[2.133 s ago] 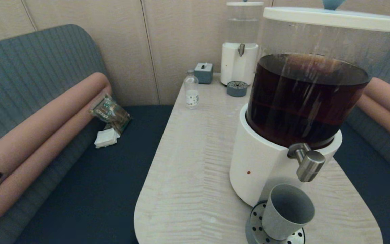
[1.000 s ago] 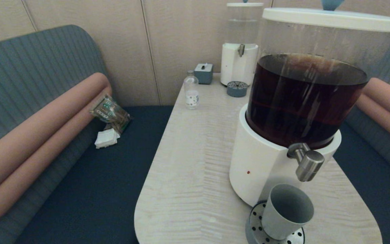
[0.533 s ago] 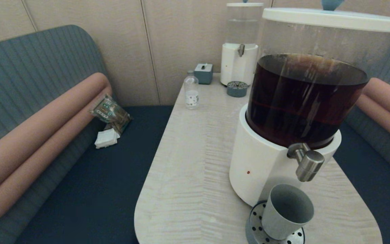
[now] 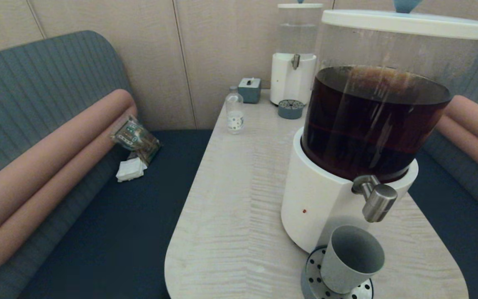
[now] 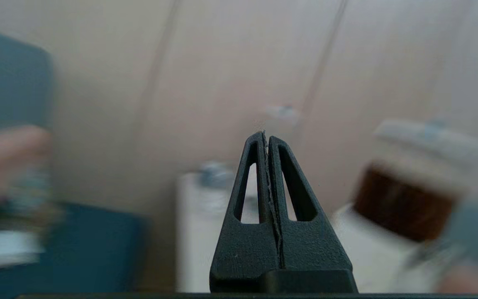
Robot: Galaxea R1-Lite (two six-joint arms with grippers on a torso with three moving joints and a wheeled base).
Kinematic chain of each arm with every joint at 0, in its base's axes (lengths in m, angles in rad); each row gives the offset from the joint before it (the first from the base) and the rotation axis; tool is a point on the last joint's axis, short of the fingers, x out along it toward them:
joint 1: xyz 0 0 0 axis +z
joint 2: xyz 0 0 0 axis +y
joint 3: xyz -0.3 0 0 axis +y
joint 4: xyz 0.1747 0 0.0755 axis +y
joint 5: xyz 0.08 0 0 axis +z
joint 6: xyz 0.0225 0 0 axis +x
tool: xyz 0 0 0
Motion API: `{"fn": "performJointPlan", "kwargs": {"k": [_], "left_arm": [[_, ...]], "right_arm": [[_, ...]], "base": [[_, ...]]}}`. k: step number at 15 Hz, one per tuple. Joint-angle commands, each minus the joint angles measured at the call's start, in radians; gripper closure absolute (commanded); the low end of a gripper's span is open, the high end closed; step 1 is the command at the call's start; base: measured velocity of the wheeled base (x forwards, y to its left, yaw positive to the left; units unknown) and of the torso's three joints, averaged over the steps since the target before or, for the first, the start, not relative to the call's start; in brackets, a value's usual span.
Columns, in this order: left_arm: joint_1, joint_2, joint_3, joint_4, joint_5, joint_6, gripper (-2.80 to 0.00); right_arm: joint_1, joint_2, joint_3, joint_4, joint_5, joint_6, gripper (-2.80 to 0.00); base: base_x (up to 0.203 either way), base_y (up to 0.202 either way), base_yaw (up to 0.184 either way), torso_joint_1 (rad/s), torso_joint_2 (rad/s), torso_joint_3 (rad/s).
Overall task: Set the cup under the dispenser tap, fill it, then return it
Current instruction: Turn on the faucet
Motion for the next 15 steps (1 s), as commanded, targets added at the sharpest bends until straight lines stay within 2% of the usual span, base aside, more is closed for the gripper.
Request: {"fn": "performJointPlan", "kwargs": {"k": [1, 4, 8, 10, 12, 15], "left_arm": [[-0.001, -0.037, 0.006, 0.042, -0.001, 0.159, 0.00], [-0.001, -0.038, 0.132, 0.126, -0.006, 0.380, 0.00], [-0.001, -0.039, 0.136, 0.361, -0.004, 0.490, 0.00], [-0.001, -0.039, 0.136, 0.458, 0.028, 0.557, 0.00], [-0.001, -0.039, 0.136, 0.514, 0.056, 0.564, 0.00], [-0.001, -0.038, 0.135, 0.572, 0.059, 0.505, 0.00]], "right_arm": [[0.000, -0.003, 0.009, 0.000, 0.000, -0.001, 0.00], [0.000, -0.003, 0.009, 0.000, 0.000, -0.001, 0.00], [0.000, -0.003, 0.009, 0.000, 0.000, -0.001, 0.00], [0.000, -0.003, 0.009, 0.000, 0.000, -0.001, 0.00], [0.000, -0.003, 0.009, 0.000, 0.000, -0.001, 0.00], [0.000, -0.003, 0.009, 0.000, 0.000, -0.001, 0.00]], "base": [[0.000, 0.000, 0.000, 0.000, 0.00, 0.000], [0.000, 0.000, 0.000, 0.000, 0.00, 0.000], [0.000, 0.000, 0.000, 0.000, 0.00, 0.000], [0.000, 0.000, 0.000, 0.000, 0.00, 0.000], [0.000, 0.000, 0.000, 0.000, 0.00, 0.000], [0.000, 0.000, 0.000, 0.000, 0.00, 0.000]]}}
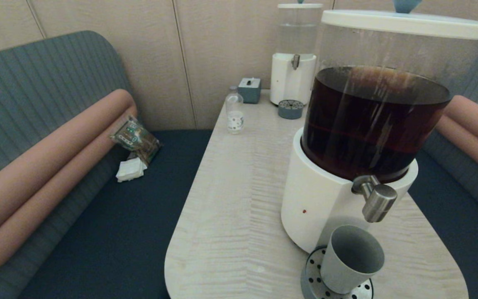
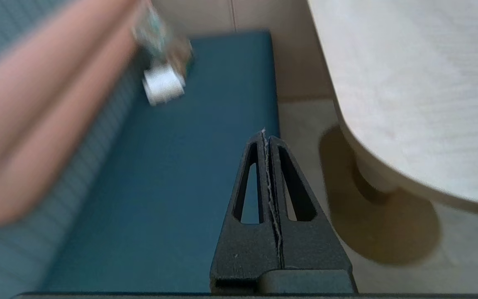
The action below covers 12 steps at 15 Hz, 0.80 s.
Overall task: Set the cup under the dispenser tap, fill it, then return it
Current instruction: Turn on the faucet
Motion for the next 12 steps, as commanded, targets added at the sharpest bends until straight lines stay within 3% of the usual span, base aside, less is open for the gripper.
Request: {"fn": "performJointPlan", "kwargs": {"k": [1, 3, 12], "left_arm": [[0.000, 0.000, -0.005, 0.017, 0.001, -0.022, 0.00], [0.000, 0.000, -0.004, 0.017, 0.002, -0.052, 0.00], [0.000, 0.000, 0.000, 0.005, 0.002, -0.054, 0.00]], "right_arm": [[0.000, -0.003, 0.009, -0.001, 0.000, -0.001, 0.00], [0.000, -0.003, 0.009, -0.001, 0.000, -0.001, 0.00], [0.000, -0.003, 0.009, -0.001, 0.000, -0.001, 0.00]], "base": [[0.000, 0.000, 0.000, 0.000, 0.00, 0.000], [0.000, 0.000, 0.000, 0.000, 0.00, 0.000], [0.000, 0.000, 0.000, 0.000, 0.00, 0.000]]}}
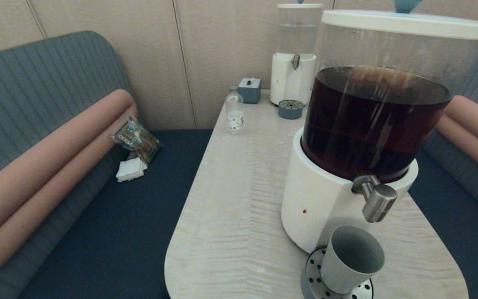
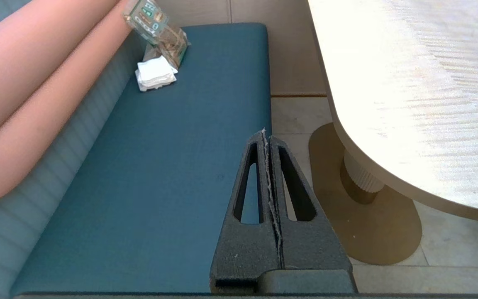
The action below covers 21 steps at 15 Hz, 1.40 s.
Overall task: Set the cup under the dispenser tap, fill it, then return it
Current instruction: Turn on the faucet
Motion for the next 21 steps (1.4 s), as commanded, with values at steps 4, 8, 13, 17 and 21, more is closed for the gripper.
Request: {"fn": "performJointPlan", "kwargs": {"k": [4, 8, 13, 17, 21], "left_arm": [[0.000, 0.000, 0.001, 0.000, 0.002, -0.002, 0.00], [0.000, 0.000, 0.001, 0.000, 0.002, -0.002, 0.00], [0.000, 0.000, 0.001, -0.002, 0.000, 0.000, 0.00], [0.000, 0.000, 0.001, -0.002, 0.000, 0.000, 0.00], [0.000, 0.000, 0.001, -0.001, 0.000, 0.000, 0.00]], "right_arm": [[0.000, -0.003, 0.009, -0.001, 0.001, -0.010, 0.00], [0.001, -0.003, 0.009, -0.001, 0.000, -0.016, 0.00], [0.001, -0.003, 0.006, -0.019, -0.008, -0.013, 0.00], [0.000, -0.003, -0.244, -0.003, -0.043, -0.033, 0.00], [0.000, 0.054, -0.757, 0.309, 0.059, -0.060, 0.00]], "base": [[0.000, 0.000, 0.000, 0.000, 0.00, 0.000], [0.000, 0.000, 0.000, 0.000, 0.00, 0.000], [0.000, 0.000, 0.000, 0.000, 0.00, 0.000], [0.000, 0.000, 0.000, 0.000, 0.00, 0.000], [0.000, 0.000, 0.000, 0.000, 0.00, 0.000]]}}
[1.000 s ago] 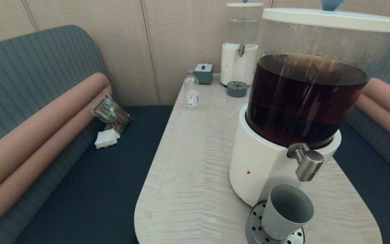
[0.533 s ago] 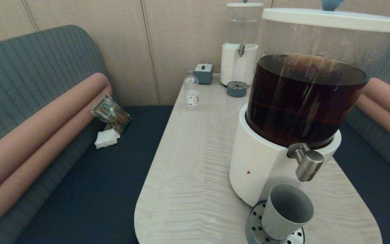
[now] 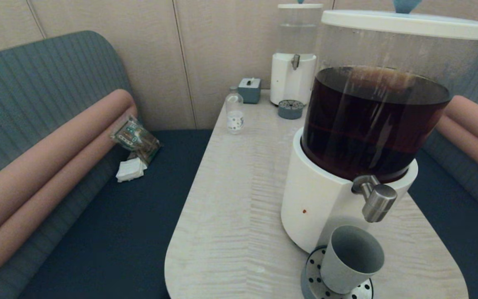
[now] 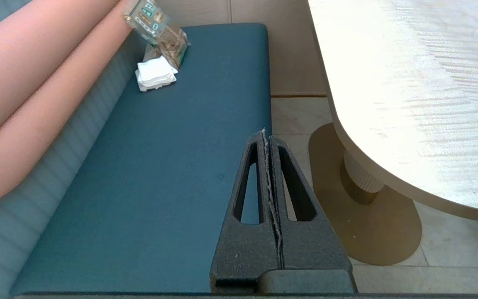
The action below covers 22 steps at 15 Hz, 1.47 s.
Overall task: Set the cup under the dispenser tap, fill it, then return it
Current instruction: Turn on the faucet
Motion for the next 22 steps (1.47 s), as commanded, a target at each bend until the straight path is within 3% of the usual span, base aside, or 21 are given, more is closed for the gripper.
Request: {"fn": "performJointPlan", "kwargs": {"k": [1, 8, 11, 14, 18, 22], "left_arm": [[0.000, 0.000, 0.000, -0.001, 0.000, 0.000, 0.00], [0.000, 0.000, 0.000, -0.001, 0.000, 0.000, 0.00], [0.000, 0.000, 0.000, -0.001, 0.000, 0.000, 0.00], [0.000, 0.000, 0.000, -0.001, 0.000, 0.000, 0.00], [0.000, 0.000, 0.000, 0.000, 0.000, 0.000, 0.00], [0.000, 0.000, 0.000, -0.001, 0.000, 0.000, 0.00]], "right_arm": [[-0.003, 0.093, -0.194, 0.119, 0.046, -0.006, 0.00], [-0.026, 0.718, -0.558, 0.193, 0.168, -0.007, 0.00], [-0.006, 0.924, -0.669, 0.264, 0.182, 0.079, 0.00], [0.124, 1.059, -0.745, 0.465, 0.184, 0.209, 0.00], [0.341, 1.123, -0.730, 0.622, 0.191, 0.305, 0.00], [0.370, 1.153, -0.656, 0.575, 0.237, 0.272, 0.00]], "base": [[0.000, 0.000, 0.000, 0.000, 0.00, 0.000], [0.000, 0.000, 0.000, 0.000, 0.00, 0.000], [0.000, 0.000, 0.000, 0.000, 0.00, 0.000], [0.000, 0.000, 0.000, 0.000, 0.00, 0.000], [0.000, 0.000, 0.000, 0.000, 0.00, 0.000], [0.000, 0.000, 0.000, 0.000, 0.00, 0.000]]}}
